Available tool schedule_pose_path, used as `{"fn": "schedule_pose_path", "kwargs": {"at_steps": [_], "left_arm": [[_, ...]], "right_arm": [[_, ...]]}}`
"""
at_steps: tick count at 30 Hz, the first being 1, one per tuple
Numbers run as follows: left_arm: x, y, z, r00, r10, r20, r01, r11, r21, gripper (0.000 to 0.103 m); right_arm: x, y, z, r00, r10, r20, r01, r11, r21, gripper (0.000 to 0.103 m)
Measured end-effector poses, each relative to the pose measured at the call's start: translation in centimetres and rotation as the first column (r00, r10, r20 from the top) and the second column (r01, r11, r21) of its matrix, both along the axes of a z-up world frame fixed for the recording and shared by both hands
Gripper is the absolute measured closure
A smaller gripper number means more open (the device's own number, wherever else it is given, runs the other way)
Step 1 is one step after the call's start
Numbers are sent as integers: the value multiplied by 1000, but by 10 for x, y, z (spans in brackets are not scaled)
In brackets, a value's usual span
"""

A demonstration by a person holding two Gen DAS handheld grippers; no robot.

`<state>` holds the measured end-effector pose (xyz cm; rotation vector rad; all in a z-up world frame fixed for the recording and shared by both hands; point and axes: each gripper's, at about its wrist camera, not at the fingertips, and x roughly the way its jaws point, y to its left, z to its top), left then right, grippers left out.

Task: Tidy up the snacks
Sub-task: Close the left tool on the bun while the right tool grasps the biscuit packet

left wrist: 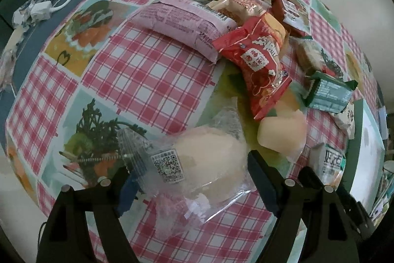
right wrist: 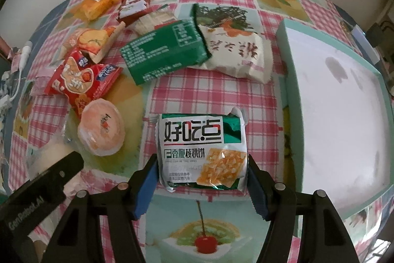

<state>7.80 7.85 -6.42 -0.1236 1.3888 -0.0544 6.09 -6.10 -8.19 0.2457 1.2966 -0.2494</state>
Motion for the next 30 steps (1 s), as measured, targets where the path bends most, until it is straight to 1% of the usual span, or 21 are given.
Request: {"fn": "schedule_pose_path", "kwargs": {"at_steps": [2,4,8,11,14,21,24,30], "left_arm": [[-1,-1,-1,1000,7,2,-7,1000,-6,20],[-2,-3,-1,1000,6,5,-6,1000,-10,21],[-3,-6,-2,1000,19,8,-18,999,-30,25],[-4,-11,-1,1000,23,16,-22,999,-26,28],[-7,-17,1,999,19,26,-19,1000,-19,31],[-13,-24,7,999,2,42,-2,1000,-6,34],[-17,-26,15,998,-5,58,5,1000,1,37],[-21,-30,22,996,-32,80,31,999,17,41]], "right_arm": [[-3,-9,-7,1000,-3,-3,3,1000,6,36],[-8,-13,-7,1000,1,-7,-1,1000,13,36],[-15,-20,-6,1000,13,-11,-13,999,36,39],[-22,-28,-5,1000,7,-11,-7,998,67,41],[-35,-36,4,1000,11,1,-11,996,88,43],[-47,-55,23,999,-10,52,3,991,132,43],[-56,-58,36,997,-20,69,11,990,140,43],[-61,-71,50,995,-31,96,16,987,158,43]]}}
